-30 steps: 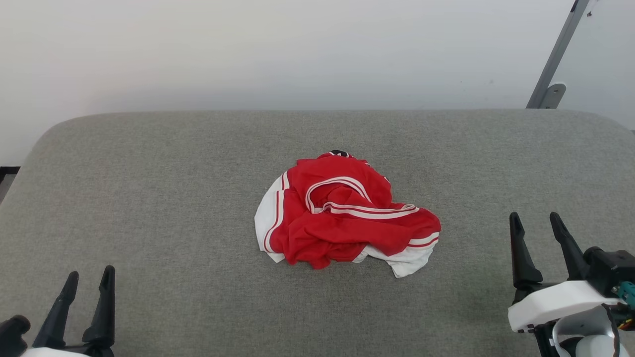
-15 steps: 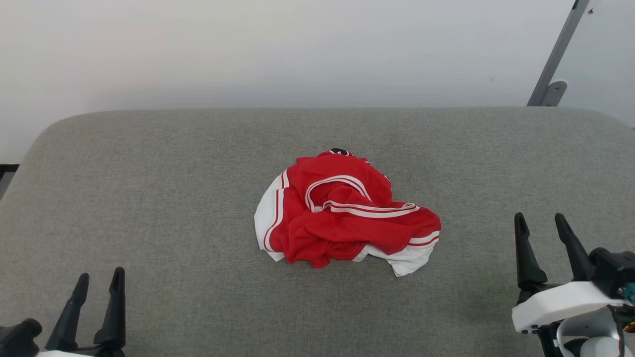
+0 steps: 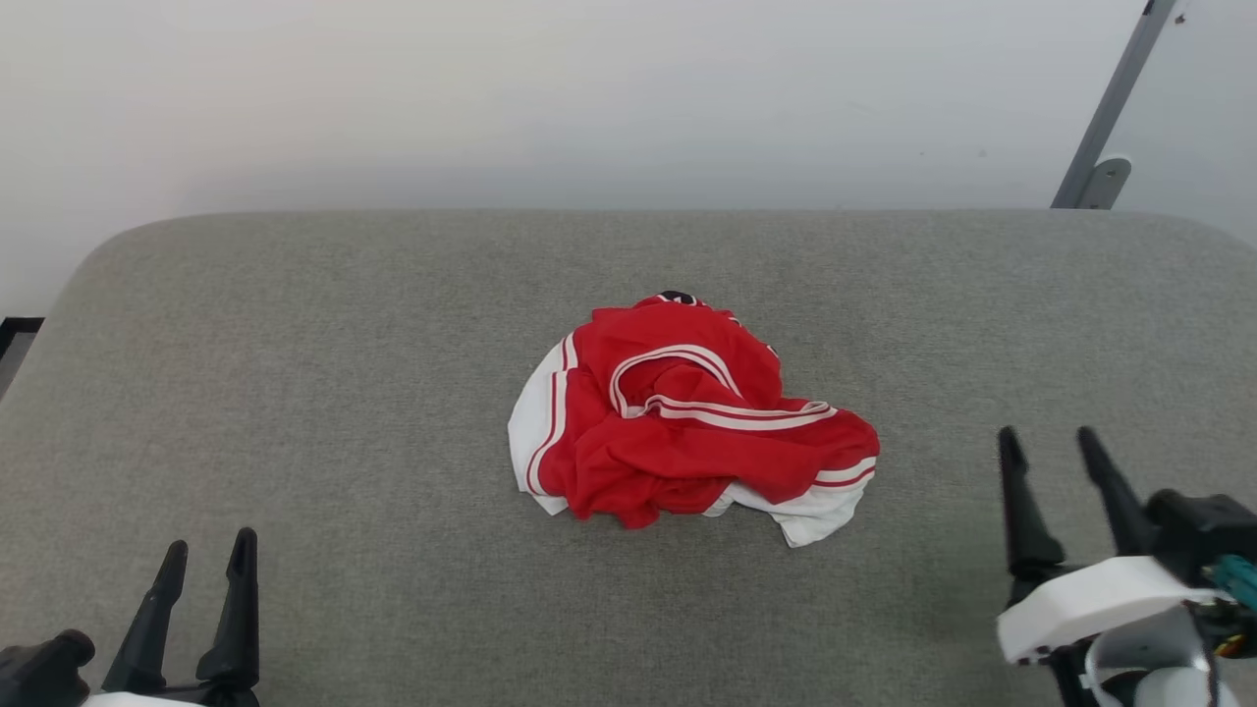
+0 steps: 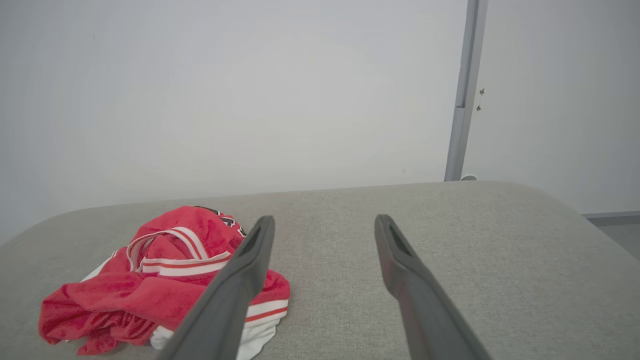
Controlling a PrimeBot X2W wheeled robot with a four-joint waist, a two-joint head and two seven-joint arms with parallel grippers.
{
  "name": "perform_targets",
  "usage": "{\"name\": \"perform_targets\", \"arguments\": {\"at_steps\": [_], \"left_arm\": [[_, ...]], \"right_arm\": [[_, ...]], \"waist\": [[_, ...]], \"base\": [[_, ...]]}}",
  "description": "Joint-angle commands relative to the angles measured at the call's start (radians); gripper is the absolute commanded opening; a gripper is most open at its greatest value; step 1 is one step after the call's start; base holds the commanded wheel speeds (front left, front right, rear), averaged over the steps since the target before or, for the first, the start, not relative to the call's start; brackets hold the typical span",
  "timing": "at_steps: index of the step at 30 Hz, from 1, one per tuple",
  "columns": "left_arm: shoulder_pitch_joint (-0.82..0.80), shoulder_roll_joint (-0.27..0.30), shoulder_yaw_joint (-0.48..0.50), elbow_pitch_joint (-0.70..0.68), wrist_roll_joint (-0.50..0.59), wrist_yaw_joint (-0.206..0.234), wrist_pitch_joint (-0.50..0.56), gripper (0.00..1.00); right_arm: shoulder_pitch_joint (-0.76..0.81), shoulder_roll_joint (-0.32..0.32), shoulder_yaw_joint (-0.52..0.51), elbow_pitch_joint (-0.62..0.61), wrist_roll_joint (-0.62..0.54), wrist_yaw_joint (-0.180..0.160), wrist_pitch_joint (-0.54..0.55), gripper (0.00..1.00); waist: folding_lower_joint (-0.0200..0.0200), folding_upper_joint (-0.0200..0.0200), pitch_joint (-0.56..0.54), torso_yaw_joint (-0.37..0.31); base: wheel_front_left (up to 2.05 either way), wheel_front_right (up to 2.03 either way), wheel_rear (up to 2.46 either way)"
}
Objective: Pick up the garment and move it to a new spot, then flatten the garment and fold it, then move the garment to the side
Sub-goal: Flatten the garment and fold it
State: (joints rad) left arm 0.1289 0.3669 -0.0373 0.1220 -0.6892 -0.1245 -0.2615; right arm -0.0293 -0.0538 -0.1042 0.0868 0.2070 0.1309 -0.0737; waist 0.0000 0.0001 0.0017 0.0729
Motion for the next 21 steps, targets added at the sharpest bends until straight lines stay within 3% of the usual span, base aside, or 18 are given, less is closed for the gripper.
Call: {"name": "perform_targets", "arguments": {"at_steps": [1, 6, 10, 21], "left_arm": [[-0.013, -0.002, 0.003, 0.002, 0.004, -0.005, -0.005, 1.0], [-0.026, 0.002, -0.003, 0.002, 0.001, -0.006, -0.005, 1.0], [-0.045, 0.0, -0.017, 0.005, -0.003, -0.005, -0.005, 1.0], [-0.103, -0.007, -0.075, 0.021, -0.022, -0.006, -0.005, 1.0]], "right_arm": [[0.013, 0.004, 0.009, 0.003, 0.008, 0.0, 0.012, 1.0], [-0.002, -0.024, 0.098, 0.031, 0.02, 0.0, 0.104, 1.0], [-0.04, -0.079, 0.193, 0.075, 0.034, 0.0, 0.256, 1.0], [-0.147, -0.156, 0.289, 0.152, 0.034, 0.0, 0.527, 1.0]], "waist": [[0.0, -0.0001, 0.001, 0.005], [0.0, -0.0001, 0.017, 0.033], [0.0, -0.0001, 0.048, 0.069], [0.0, -0.0001, 0.12, 0.146]], "base": [[0.0, 0.0, 0.0], [0.0, 0.0, 0.0], [0.0, 0.0, 0.0], [0.0, 0.0, 0.0]]}}
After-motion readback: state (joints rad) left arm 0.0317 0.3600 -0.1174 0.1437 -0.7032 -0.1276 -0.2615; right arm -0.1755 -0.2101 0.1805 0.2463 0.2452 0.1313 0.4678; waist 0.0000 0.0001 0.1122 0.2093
